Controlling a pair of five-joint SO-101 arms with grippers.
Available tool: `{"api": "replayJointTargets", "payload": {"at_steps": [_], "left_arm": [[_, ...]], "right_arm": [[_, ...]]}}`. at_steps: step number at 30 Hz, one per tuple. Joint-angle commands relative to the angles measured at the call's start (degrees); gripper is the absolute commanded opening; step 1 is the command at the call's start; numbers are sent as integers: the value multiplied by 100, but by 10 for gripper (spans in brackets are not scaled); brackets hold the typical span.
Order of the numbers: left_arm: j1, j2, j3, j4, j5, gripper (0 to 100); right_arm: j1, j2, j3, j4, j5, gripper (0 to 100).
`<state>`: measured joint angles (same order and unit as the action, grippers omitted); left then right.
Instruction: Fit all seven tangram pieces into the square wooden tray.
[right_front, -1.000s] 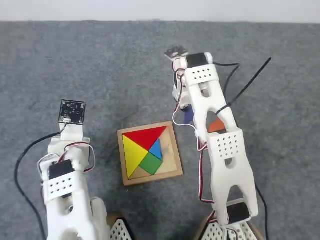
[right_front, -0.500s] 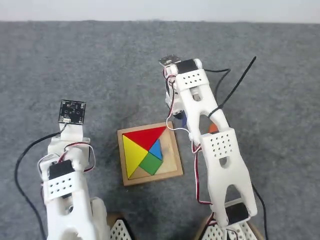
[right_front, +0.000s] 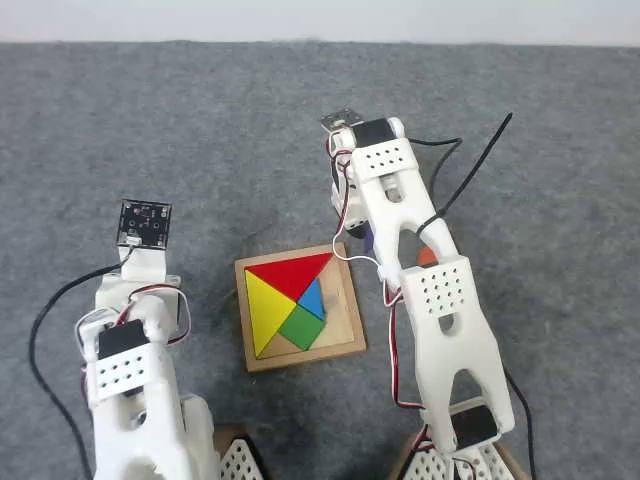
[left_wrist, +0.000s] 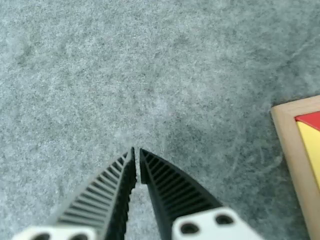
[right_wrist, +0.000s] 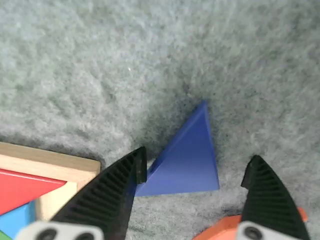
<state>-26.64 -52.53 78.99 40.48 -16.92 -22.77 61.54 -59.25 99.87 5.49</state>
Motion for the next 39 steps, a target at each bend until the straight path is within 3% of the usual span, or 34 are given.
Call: {"api": "replayJointTargets", "payload": {"at_steps": [1, 5, 15, 21, 23, 33, 39], "left_arm": [[-53, -141, -40, -123, -62, 13], [-53, -141, -40, -123, -62, 13], [-53, -141, -40, -123, -62, 13], [-53, -141, -40, -123, -62, 13], [-53, -141, -40, -123, -62, 13], [-53, -141, -40, -114, -62, 13], [-53, -141, -40, -114, -62, 13]], "right_arm": [[57, -84, -343, 31, -70, 253], [57, -84, -343, 31, -70, 172], [66, -110, -343, 101, -70, 176], [66, -84, -308, 295, -378, 358], [57, -57, -299, 295, -422, 367], [66, -57, -325, 286, -589, 211], [84, -57, -325, 286, -589, 180]]}}
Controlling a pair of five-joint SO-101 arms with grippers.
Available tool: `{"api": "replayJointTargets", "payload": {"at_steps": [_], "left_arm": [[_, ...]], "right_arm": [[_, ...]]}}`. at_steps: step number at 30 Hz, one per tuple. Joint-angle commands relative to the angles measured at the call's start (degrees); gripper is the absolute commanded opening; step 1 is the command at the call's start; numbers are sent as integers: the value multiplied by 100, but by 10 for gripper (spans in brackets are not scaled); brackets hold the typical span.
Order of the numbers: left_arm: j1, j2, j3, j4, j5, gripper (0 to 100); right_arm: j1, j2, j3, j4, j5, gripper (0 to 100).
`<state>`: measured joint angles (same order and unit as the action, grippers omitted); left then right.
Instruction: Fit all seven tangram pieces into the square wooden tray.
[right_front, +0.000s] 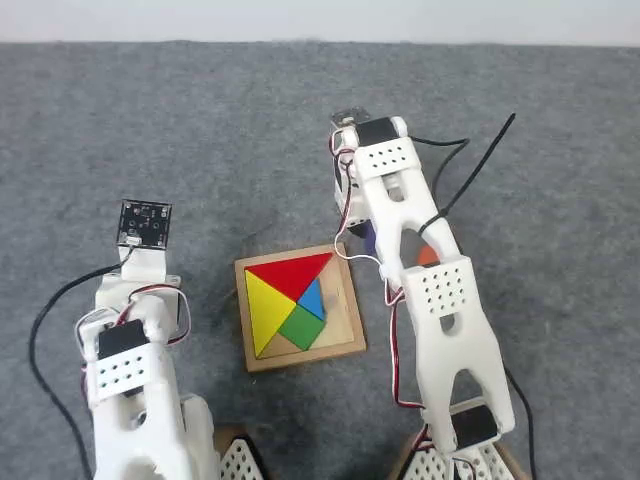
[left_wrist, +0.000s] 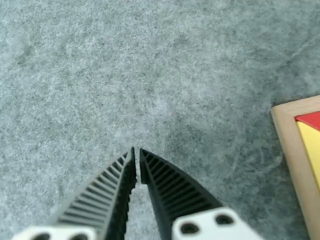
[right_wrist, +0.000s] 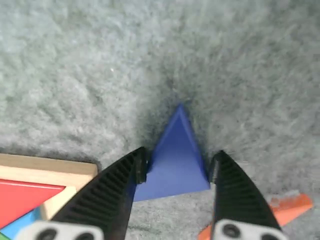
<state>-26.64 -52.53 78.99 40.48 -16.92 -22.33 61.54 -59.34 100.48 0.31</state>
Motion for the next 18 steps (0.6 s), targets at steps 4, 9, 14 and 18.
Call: {"api": "replayJointTargets", "payload": {"at_steps": [4, 9, 14, 18], "left_arm": [[-53, -141, -40, -114, -62, 13], [-53, -141, -40, -114, -62, 13], [-53, -141, -40, -114, -62, 13], [-53, -141, -40, -114, -62, 13]], "right_arm": [[84, -66, -316, 224, -105, 182], [171, -92, -299, 233, -246, 236], [110, -57, -290, 242, -431, 341], [92, -57, -290, 233, -774, 276]]}}
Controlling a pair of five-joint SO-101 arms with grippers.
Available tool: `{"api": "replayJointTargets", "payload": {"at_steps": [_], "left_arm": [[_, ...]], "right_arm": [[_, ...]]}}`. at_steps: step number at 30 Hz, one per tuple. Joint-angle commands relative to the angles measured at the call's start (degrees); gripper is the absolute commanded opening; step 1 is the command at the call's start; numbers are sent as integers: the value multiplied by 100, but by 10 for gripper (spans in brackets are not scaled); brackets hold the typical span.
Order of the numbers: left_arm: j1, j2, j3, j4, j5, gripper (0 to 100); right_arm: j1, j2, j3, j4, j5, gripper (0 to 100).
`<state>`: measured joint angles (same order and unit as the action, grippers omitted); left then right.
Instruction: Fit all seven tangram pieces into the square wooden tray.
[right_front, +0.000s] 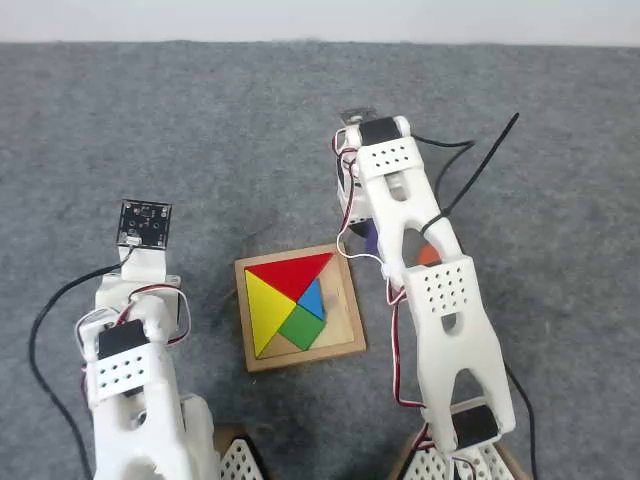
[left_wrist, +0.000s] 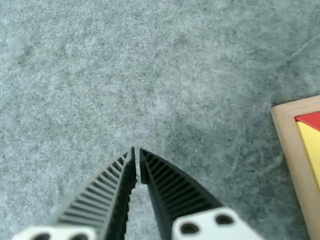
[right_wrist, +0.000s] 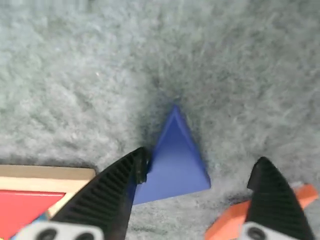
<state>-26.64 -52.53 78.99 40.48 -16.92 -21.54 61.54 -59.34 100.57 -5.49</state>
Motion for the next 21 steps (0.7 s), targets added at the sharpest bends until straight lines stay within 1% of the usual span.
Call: {"api": "replayJointTargets", "payload": {"at_steps": [1, 4, 7, 16, 18, 21], "left_arm": [[-53, -141, -40, -114, -62, 13], [-53, -141, -40, -114, -62, 13], [-53, -141, -40, -114, -62, 13], [-53, -141, -40, -114, -62, 13], [-53, -141, -40, -114, -62, 13], [-53, -141, -40, -114, -62, 13]], "right_arm": [[13, -57, -290, 224, -220, 255], [-4, -57, -308, 224, -229, 204], [4, -57, -316, 215, -237, 177], [22, -57, -316, 215, -237, 174], [31, -75, -290, 233, -237, 205], [31, -57, -229, 251, -237, 291]]}}
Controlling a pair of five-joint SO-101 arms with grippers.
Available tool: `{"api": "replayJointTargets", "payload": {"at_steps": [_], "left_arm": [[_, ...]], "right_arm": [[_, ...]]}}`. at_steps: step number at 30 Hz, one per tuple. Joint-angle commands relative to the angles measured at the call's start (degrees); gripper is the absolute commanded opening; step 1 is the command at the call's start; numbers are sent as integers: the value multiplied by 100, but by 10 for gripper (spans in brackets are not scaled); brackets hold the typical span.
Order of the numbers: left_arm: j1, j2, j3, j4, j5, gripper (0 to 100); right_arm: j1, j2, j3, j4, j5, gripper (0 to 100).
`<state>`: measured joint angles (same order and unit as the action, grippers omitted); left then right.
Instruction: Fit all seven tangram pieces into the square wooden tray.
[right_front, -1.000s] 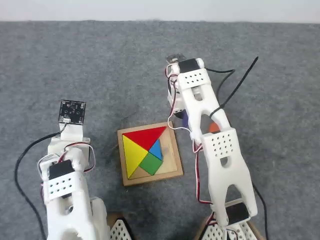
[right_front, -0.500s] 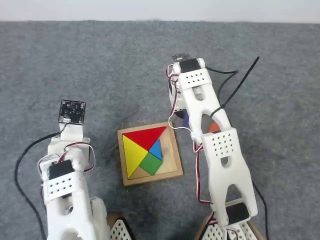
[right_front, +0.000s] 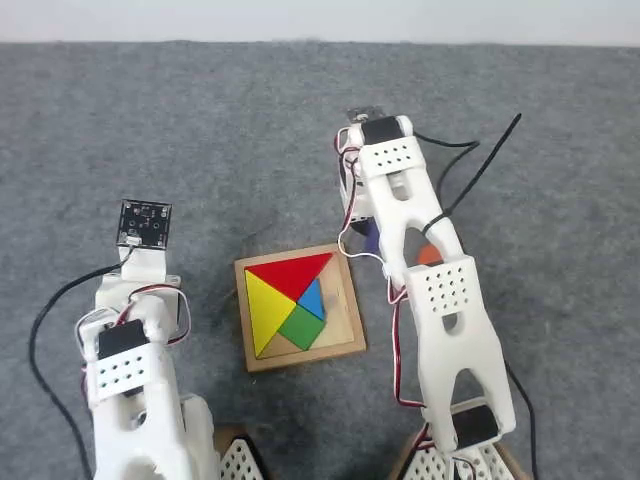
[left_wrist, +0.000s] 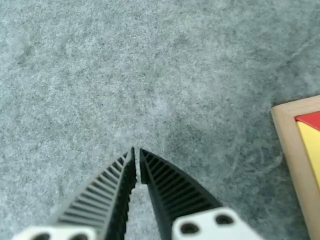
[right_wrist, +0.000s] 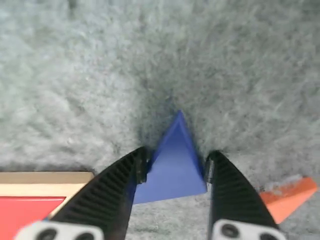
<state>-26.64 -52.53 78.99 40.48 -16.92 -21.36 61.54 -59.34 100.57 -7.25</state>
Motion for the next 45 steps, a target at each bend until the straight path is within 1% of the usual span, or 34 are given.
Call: {"api": "replayJointTargets", "payload": {"at_steps": [1, 4, 10, 14, 17, 28, 31, 45], "left_arm": [[-53, -141, -40, -114, -62, 13], [-53, -141, -40, -114, -62, 13], [-53, -141, -40, -114, -70, 13], [-53, -141, -40, -114, -70, 13], [-53, -141, -40, -114, -70, 13], [-53, -141, -40, -114, -70, 13], [-53, -141, -40, -114, -70, 13], [-53, -141, -40, -114, -70, 13]], "right_arm": [[13, -101, -105, 251, -70, 311], [-13, -224, 237, 251, -387, 310], [-13, -488, 492, 215, -580, 249], [4, -532, 492, 57, -879, 204], [57, -488, 492, -66, -870, 188], [127, -514, 492, -57, -853, 187], [110, -532, 492, -13, -545, 187], [119, -769, 387, 207, -369, 187]]}}
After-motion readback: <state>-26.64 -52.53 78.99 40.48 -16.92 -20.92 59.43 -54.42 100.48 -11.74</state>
